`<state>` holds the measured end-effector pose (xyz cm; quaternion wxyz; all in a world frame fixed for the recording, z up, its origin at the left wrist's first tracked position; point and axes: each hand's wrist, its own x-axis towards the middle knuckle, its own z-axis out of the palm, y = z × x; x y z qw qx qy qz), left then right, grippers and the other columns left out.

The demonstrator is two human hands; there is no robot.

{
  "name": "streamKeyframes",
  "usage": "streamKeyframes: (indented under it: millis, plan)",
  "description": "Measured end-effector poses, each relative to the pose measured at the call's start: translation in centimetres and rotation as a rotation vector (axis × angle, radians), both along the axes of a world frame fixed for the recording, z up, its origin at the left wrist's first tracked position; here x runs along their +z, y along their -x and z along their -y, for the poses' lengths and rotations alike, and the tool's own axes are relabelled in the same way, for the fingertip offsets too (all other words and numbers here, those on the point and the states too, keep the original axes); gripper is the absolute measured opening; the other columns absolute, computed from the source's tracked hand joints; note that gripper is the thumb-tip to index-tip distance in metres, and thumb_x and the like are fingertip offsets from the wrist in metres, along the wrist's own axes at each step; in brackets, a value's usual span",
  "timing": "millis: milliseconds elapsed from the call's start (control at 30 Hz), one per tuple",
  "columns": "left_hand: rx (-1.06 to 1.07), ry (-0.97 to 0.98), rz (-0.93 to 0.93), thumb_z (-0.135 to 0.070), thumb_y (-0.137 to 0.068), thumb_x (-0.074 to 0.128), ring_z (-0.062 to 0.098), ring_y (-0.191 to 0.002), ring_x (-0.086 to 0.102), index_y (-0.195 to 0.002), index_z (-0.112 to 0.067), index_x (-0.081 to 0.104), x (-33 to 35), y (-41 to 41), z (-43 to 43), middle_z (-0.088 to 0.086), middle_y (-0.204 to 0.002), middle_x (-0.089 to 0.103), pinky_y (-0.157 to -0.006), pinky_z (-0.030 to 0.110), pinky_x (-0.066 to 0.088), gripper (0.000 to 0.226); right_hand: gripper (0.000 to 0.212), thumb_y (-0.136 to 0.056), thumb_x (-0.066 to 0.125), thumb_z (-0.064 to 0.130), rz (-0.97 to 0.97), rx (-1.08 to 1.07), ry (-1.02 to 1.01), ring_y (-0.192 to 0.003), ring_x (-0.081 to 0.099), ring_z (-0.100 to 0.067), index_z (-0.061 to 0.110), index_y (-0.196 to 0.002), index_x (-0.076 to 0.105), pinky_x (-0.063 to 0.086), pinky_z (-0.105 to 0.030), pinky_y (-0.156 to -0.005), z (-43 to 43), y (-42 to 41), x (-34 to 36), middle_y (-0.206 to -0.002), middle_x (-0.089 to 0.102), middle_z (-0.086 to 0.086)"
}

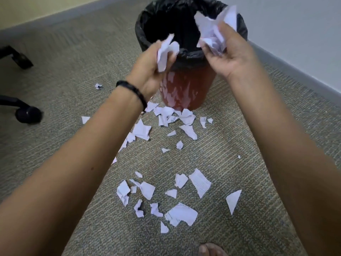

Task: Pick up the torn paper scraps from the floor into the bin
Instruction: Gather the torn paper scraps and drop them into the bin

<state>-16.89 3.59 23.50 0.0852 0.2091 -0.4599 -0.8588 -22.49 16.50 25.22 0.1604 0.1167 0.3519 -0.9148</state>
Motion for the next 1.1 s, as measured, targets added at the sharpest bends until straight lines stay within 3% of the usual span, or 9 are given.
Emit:
streamKeyframes:
  millis: [67,133,267,300,333,467,600,800,1100]
  plan:
    - [0.076,-0.048,-0.011,-0.011,-0.102,0.036,0.023,-0.1,0.061,-0.138,0.002,0.039,0.7,2.0,0.2,0.018,-0.125,0.053,-0.08,0.023,0.056,0.039,0.034,-0.093,0.054,0.009,0.012,0.004,0.023,-0.12,0.049,-0.037,-0.005,-0.124,0.046,0.045,-0.042,-0.097,0.7,0.1,0.9,-0.112,0.05,-0.022]
    - [0.115,-0.061,-0.01,-0.01,-0.102,0.03,0.025,-0.105,0.055,-0.135,0.002,0.041,1.4,3.1,0.5,0.016,-0.119,0.046,-0.092,0.034,0.052,0.037,0.034,-0.096,0.049,0.009,0.009,0.032,0.055,-0.127,0.04,-0.043,-0.009,-0.125,0.044,0.033,-0.049,-0.106,0.9,0.0,1.5,-0.122,0.046,-0.032]
    - [-0.047,-0.322,-0.135,-0.009,-0.103,0.009,0.027,-0.092,0.066,-0.062,-0.02,0.026,2.3,4.2,0.1,0.014,-0.101,0.066,-0.072,0.03,0.052,0.045,0.042,-0.096,0.043,0.006,-0.072,0.129,0.009,-0.133,0.036,-0.04,-0.004,-0.136,0.037,0.031,-0.049,-0.11,0.3,0.4,1.3,-0.144,0.034,-0.024]
    - [-0.04,-0.275,-0.14,-0.008,-0.103,0.01,0.032,-0.122,0.05,-0.124,-0.01,-0.026,2.8,3.6,-0.7,0.012,-0.135,0.044,-0.093,0.037,0.048,0.043,0.04,-0.093,0.043,0.003,-0.101,0.151,0.001,-0.13,0.039,-0.041,-0.004,-0.132,0.041,0.03,-0.051,-0.111,0.1,0.5,1.1,-0.142,0.037,-0.024]
    - [-0.005,-0.231,-0.121,-0.005,-0.102,0.015,0.032,-0.137,0.03,-0.141,0.005,0.028,3.2,3.2,-1.4,0.015,-0.148,0.029,-0.108,0.041,0.034,0.043,0.037,-0.09,0.045,0.001,-0.117,0.157,-0.004,-0.128,0.041,-0.042,-0.004,-0.127,0.045,0.028,-0.053,-0.112,-0.1,0.7,0.9,-0.14,0.039,-0.025]
    - [0.026,-0.085,-0.072,-0.005,-0.1,0.033,0.034,-0.123,0.049,-0.138,0.004,0.032,2.5,2.1,-2.0,0.028,-0.136,0.042,-0.104,0.039,0.044,0.038,0.039,-0.092,0.046,0.006,-0.278,0.24,-0.195,-0.127,0.046,-0.035,0.007,-0.131,0.046,0.046,-0.042,-0.102,-3.0,0.4,-0.9,-0.142,0.039,-0.018]
    - [-0.129,0.277,-0.067,-0.015,-0.101,0.035,0.007,-0.077,0.065,-0.113,-0.013,0.055,-0.8,-1.1,-2.1,0.001,-0.095,0.066,-0.072,0.022,0.056,0.024,0.021,-0.095,0.044,0.012,-0.413,0.381,-0.577,-0.102,0.066,-0.016,0.017,-0.111,0.057,0.055,-0.031,-0.084,-7.9,-3.0,-5.4,-0.115,0.066,-0.004]
    - [-0.685,0.932,0.114,-0.019,-0.099,0.045,-0.001,-0.078,0.06,-0.114,-0.013,0.058,-13.2,-7.8,-3.0,-0.007,-0.099,0.062,-0.074,0.02,0.053,0.021,0.023,-0.092,0.055,0.018,-0.209,0.832,-1.26,-0.104,0.058,-0.019,0.018,-0.114,0.06,0.05,-0.032,-0.084,-15.1,-8.1,-17.1,-0.114,0.06,0.004]
    - [-1.466,1.513,-0.045,-0.023,-0.077,0.074,0.027,-0.11,0.044,-0.128,-0.017,0.047,-23.3,-16.2,-6.3,0.011,-0.121,0.044,-0.086,0.04,0.041,0.058,0.042,-0.074,0.075,0.007,-0.232,0.997,-1.611,-0.093,0.05,-0.025,0.025,-0.098,0.046,0.045,-0.03,-0.078,-19.2,-13.3,-26.0,-0.105,0.035,-0.007]
